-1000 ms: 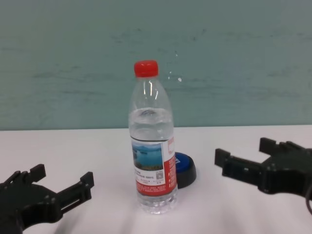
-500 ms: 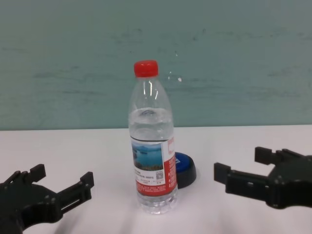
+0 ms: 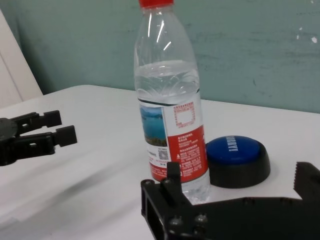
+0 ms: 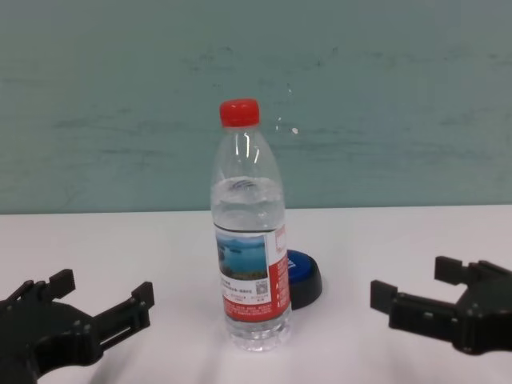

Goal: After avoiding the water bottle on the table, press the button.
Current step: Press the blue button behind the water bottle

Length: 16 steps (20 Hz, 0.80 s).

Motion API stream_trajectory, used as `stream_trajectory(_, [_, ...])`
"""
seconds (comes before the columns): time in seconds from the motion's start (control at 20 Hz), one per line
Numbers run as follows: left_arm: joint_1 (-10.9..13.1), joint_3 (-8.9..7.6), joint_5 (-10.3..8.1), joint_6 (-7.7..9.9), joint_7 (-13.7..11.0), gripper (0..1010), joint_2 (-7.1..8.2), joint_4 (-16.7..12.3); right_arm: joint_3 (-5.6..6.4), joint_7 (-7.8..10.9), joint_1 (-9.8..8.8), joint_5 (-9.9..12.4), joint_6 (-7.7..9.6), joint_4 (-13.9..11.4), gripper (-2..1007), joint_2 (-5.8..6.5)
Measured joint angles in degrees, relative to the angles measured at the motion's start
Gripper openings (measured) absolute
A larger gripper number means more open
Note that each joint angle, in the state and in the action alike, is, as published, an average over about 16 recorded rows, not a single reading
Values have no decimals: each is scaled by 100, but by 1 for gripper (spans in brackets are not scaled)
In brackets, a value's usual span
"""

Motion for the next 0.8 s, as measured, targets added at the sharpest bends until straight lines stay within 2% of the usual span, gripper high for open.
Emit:
stream_trajectory(0.4, [0,0,0,0,0,1000,0,0,-29,-59,8,74,-148,18,1004,55])
stream_trajectory(0.8, [0,0,0,0,0,1000,0,0,-52,-112,-22,96,-195,-52,1004,81])
